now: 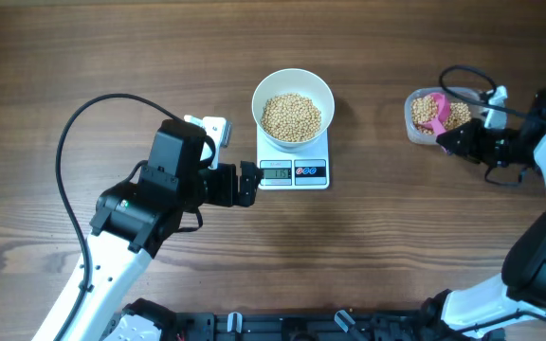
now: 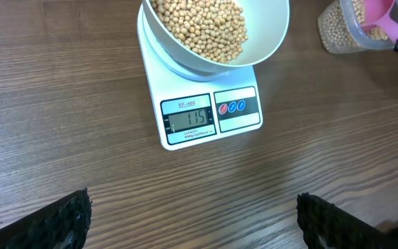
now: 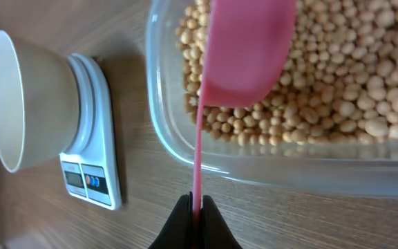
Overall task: Scoop item into bowl and weigh 150g on scale
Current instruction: 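Lift the filled scoop up out of the tub with the right gripper, then carry the filled pink scoop left over the white bowl with the right gripper, then tilt the scoop slowly with the right gripper, trickling soybeans into the bowl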
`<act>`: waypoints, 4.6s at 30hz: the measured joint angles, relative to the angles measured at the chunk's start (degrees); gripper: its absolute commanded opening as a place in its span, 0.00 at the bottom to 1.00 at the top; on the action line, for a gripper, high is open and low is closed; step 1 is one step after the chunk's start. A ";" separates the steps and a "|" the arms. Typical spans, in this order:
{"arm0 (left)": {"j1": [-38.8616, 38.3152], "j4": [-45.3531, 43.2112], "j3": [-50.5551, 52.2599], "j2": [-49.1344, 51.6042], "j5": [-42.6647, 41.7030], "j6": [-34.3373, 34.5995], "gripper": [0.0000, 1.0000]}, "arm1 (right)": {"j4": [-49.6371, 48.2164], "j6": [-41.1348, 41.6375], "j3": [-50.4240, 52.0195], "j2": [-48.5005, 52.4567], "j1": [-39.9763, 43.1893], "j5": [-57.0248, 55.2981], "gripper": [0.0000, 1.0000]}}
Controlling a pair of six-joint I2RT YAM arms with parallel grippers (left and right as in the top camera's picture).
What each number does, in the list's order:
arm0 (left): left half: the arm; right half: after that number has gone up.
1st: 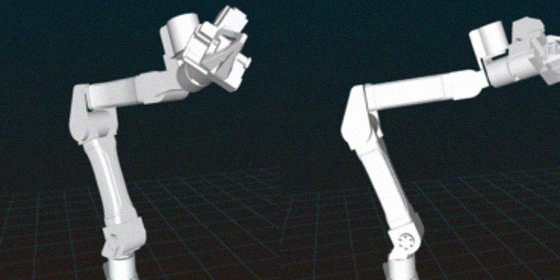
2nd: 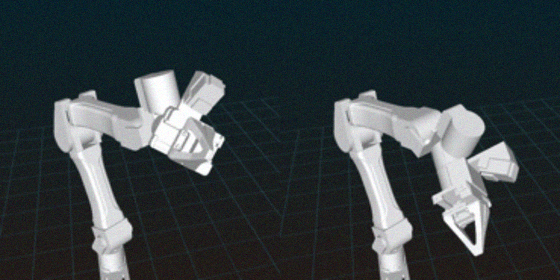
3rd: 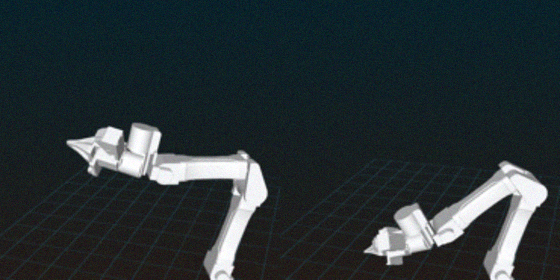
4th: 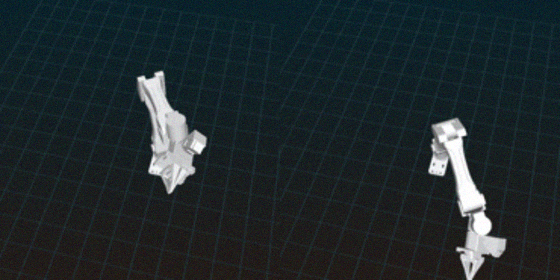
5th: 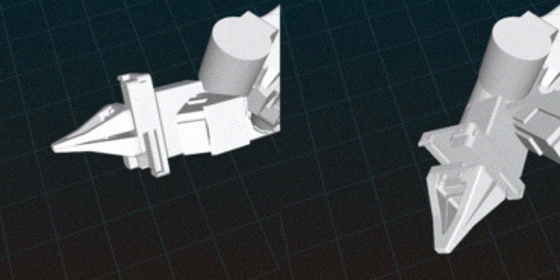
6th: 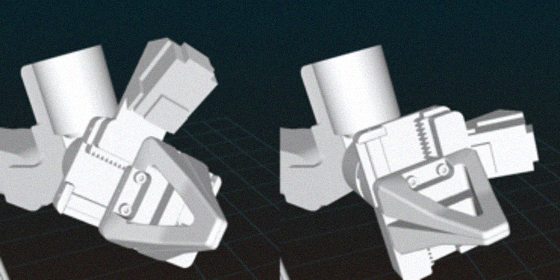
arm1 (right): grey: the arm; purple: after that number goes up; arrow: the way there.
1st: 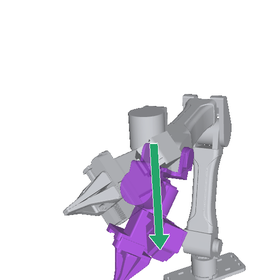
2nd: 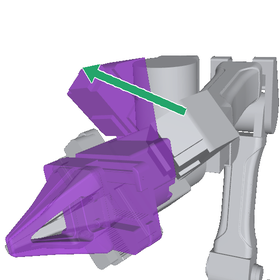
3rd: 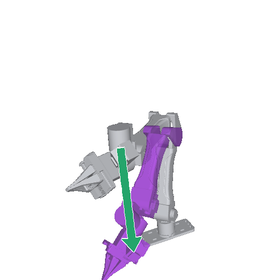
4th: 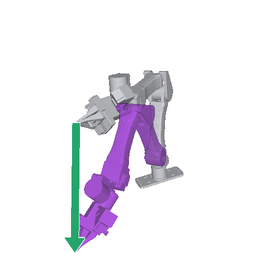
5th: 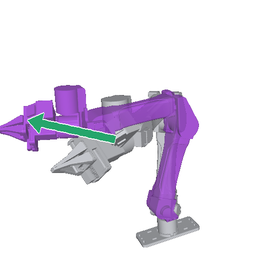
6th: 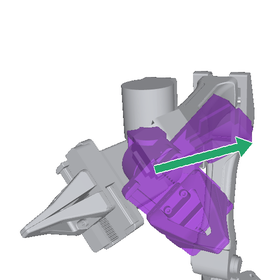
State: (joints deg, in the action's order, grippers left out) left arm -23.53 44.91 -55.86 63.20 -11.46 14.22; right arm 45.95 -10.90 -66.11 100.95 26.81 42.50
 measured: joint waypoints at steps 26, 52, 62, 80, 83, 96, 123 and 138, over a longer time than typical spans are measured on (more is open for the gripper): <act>0.00 0.00 0.00 0.00 0.00 0.00 1.00 | -1.03 0.31 3.32 0.48 11.04 15.65 0.04; 0.00 0.00 0.00 0.00 0.00 0.00 1.00 | 5.05 -2.51 3.41 0.48 12.35 28.70 0.04; 0.00 0.00 0.00 0.00 0.00 0.00 1.00 | 8.83 -2.95 3.41 0.48 11.06 35.17 0.04; 0.00 0.00 0.00 0.00 0.00 0.00 1.00 | 4.98 3.41 3.04 0.48 -10.19 40.94 0.04; 0.00 0.00 0.00 0.00 0.00 0.00 1.00 | 1.03 8.22 1.77 0.48 -14.10 40.24 0.04; 0.00 0.00 0.00 0.00 0.00 0.00 1.00 | -17.42 27.10 0.79 -7.50 -26.77 22.08 0.04; 0.00 0.00 0.00 0.00 0.00 0.00 1.00 | -18.18 24.68 0.70 -10.86 -41.68 -10.16 0.04; 0.00 0.00 0.00 0.00 0.00 0.00 1.00 | -18.88 20.57 -0.83 -10.86 -46.64 -20.15 0.04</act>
State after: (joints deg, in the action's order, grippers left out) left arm -23.53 44.91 -55.86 63.20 -11.46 14.22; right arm 27.07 9.67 -66.94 90.08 -19.84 22.35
